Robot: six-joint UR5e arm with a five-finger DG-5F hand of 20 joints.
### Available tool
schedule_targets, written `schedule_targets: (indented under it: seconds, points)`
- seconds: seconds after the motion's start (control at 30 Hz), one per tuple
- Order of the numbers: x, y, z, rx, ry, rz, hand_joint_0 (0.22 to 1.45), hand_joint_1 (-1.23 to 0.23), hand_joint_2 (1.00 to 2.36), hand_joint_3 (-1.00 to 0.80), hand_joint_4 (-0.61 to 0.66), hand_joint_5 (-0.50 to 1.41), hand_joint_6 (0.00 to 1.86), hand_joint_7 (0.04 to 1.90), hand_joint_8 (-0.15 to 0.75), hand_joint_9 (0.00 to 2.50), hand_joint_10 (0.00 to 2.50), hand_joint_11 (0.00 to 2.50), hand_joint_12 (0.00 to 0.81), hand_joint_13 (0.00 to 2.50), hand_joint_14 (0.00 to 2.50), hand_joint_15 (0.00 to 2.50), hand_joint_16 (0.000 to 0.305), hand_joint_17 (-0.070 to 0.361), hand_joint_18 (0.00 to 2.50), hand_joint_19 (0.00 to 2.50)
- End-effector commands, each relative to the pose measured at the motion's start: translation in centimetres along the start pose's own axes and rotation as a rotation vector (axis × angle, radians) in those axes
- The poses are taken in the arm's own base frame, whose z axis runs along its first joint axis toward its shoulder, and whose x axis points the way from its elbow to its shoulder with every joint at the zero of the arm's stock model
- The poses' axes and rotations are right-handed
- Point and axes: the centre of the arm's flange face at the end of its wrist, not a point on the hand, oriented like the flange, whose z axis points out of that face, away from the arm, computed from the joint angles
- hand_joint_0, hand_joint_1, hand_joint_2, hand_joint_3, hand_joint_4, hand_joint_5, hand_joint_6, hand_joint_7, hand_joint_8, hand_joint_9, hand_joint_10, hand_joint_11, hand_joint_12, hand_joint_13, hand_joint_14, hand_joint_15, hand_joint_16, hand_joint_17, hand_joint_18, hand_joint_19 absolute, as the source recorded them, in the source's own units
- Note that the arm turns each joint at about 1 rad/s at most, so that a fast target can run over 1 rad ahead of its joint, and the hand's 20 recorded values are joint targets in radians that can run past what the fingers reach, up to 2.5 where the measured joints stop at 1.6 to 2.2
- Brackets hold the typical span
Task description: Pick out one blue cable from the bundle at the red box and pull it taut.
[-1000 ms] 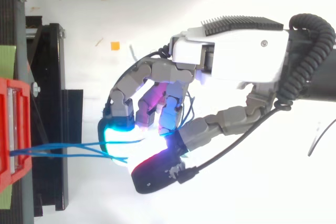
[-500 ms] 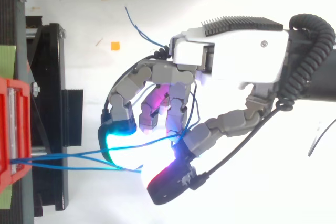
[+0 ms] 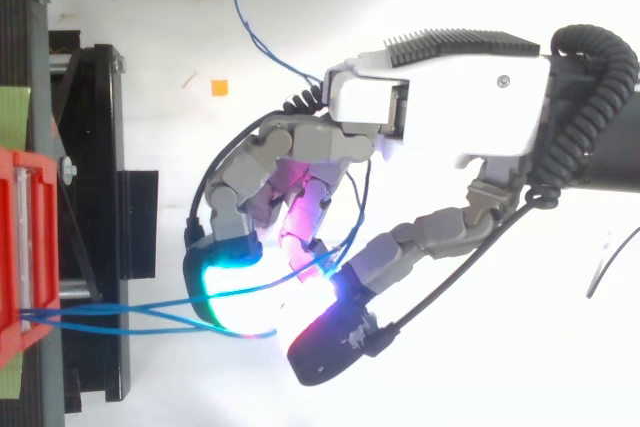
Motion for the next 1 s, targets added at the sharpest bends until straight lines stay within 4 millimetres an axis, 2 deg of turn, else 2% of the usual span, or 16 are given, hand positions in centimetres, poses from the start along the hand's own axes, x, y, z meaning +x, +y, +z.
schedule_targets:
  seconds: [0.0, 0.2, 0.5, 0.57, 0.63, 0.7, 0.8, 0.97]
  points:
    - [0.0, -0.06, -0.02, 0.001, 0.0, 0.001, 0.89, -0.96, 1.0, -0.47, -0.28, -0.17, 0.96, 0.8, 0.154, 1.09, 0.03, 1.02, 0.331, 0.63, 0.02, 0.53, 0.044, 0.098, 0.58, 0.77]
    - [-0.03, 0.01, 0.01, 0.0, 0.0, 0.002, 0.89, -0.95, 1.0, -0.44, -0.19, -0.22, 0.92, 0.62, 0.137, 0.94, 0.02, 1.0, 0.335, 0.57, 0.02, 0.5, 0.044, 0.099, 0.54, 0.76]
    - [-0.06, 0.02, 0.02, -0.001, -0.004, 0.002, 0.93, -0.84, 1.01, -0.39, -0.17, -0.22, 0.89, 0.55, 0.146, 0.99, 0.02, 0.99, 0.297, 0.69, 0.02, 0.55, 0.035, 0.079, 0.56, 0.87]
    - [-0.06, 0.02, 0.02, -0.001, -0.004, 0.002, 0.91, -0.86, 1.01, -0.43, -0.16, -0.22, 0.89, 0.55, 0.145, 1.0, 0.02, 0.99, 0.301, 0.72, 0.02, 0.54, 0.035, 0.079, 0.62, 0.8]
    - [-0.06, 0.02, 0.02, -0.001, -0.004, 0.003, 0.83, -0.9, 1.0, -0.5, -0.12, -0.22, 0.88, 0.55, 0.151, 1.0, 0.02, 1.0, 0.305, 0.75, 0.02, 0.52, 0.037, 0.083, 0.71, 0.68]
    - [-0.03, 0.01, 0.01, 0.0, 0.0, 0.002, 0.76, -0.92, 1.0, -0.5, -0.09, -0.22, 0.88, 0.55, 0.164, 1.01, 0.02, 1.0, 0.314, 0.76, 0.02, 0.51, 0.039, 0.088, 0.75, 0.65]
    - [-0.04, 0.02, 0.02, -0.001, -0.002, 0.003, 0.64, -0.9, 1.0, -0.5, -0.05, -0.21, 0.86, 0.58, 0.191, 1.04, 0.02, 1.0, 0.341, 0.78, 0.02, 0.52, 0.043, 0.097, 0.74, 0.68]
    - [0.05, 0.06, 0.03, -0.001, -0.002, 0.002, 0.55, -0.83, 1.0, -0.5, -0.02, -0.19, 0.84, 0.6, 0.225, 1.12, 0.02, 0.98, 0.372, 0.81, 0.02, 0.54, 0.049, 0.11, 0.76, 0.72]
